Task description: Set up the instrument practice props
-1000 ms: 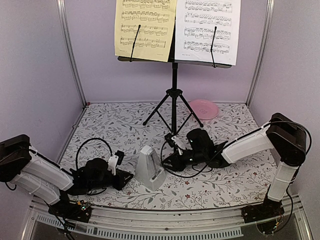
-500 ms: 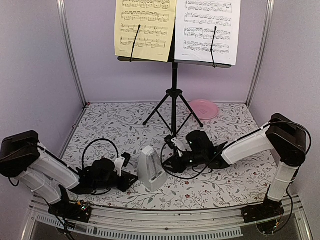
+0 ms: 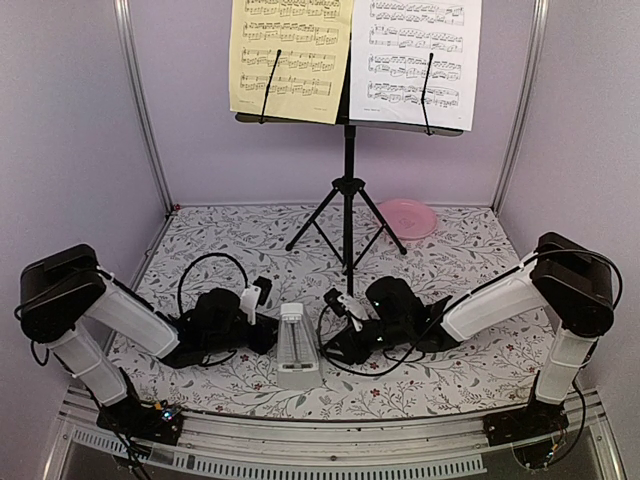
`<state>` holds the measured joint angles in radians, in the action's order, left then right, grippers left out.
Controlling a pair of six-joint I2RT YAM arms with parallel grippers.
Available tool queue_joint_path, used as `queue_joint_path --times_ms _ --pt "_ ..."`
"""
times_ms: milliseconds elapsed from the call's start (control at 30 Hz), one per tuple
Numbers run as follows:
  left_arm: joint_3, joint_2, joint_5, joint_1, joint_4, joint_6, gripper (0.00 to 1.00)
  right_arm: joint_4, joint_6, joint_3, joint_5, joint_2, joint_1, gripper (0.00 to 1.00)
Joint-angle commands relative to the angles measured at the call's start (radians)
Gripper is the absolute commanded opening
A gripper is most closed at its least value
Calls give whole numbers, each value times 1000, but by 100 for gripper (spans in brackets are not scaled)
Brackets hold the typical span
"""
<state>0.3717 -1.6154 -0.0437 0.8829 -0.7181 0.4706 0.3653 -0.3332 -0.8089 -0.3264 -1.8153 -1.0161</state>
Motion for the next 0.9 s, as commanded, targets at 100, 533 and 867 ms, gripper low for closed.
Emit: queue_joint_path --times_ms 100,533,867 --pt "38 68 139 -86 24 -93 30 46 -41 63 -13 81 -12 41" --pt "-150 442 122 -47 272 0 34 128 -34 127 -81 85 -53 42" --pt "-204 586 56 131 508 171 29 142 -41 100 -80 29 -63 40"
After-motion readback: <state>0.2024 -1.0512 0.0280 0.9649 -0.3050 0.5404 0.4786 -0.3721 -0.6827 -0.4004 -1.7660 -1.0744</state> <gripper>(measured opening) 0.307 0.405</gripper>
